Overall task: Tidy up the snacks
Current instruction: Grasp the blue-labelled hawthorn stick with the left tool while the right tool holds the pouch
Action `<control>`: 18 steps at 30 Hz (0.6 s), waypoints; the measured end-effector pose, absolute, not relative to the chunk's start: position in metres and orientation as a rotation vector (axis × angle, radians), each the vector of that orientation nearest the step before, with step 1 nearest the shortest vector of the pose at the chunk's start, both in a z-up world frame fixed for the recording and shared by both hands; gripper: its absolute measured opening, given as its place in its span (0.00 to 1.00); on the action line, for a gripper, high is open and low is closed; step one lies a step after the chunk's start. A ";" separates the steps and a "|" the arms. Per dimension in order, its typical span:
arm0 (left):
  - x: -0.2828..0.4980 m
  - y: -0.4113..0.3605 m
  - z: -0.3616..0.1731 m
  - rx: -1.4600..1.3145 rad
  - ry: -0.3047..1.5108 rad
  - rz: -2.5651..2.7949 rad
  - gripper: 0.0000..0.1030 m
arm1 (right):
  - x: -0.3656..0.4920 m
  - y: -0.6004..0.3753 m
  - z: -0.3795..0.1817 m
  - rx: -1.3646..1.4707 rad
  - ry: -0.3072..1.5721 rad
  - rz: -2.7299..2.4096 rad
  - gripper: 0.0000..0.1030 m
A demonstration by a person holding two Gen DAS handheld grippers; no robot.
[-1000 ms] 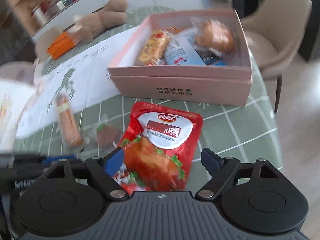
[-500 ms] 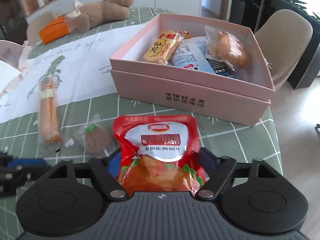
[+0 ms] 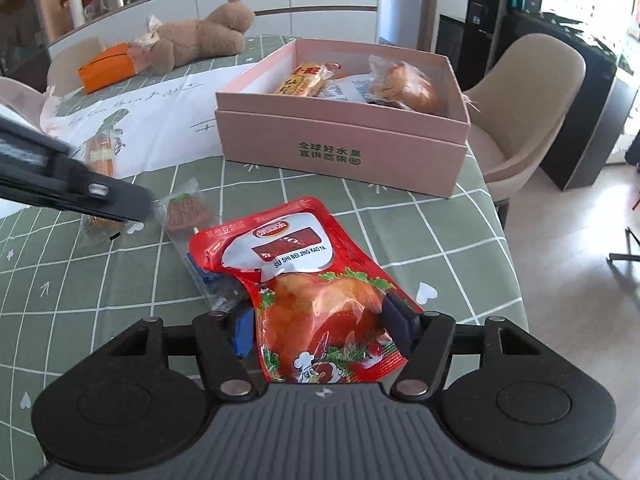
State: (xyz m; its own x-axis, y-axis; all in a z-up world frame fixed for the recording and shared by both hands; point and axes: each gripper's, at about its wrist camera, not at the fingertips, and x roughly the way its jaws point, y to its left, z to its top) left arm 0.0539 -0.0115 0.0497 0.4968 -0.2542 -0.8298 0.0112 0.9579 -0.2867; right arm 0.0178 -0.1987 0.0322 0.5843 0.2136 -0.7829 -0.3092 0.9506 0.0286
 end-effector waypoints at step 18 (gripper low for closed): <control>0.057 0.028 0.035 -0.170 0.979 -0.030 0.41 | 0.081 -0.206 0.037 0.005 0.997 0.243 0.74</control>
State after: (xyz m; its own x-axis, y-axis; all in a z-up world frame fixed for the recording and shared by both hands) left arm 0.0570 0.0277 0.0351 0.5589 -0.1022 -0.8229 -0.0513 0.9862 -0.1573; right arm 0.0809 -0.2057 0.0366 0.5182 0.2048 -0.8304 -0.2002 0.9730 0.1150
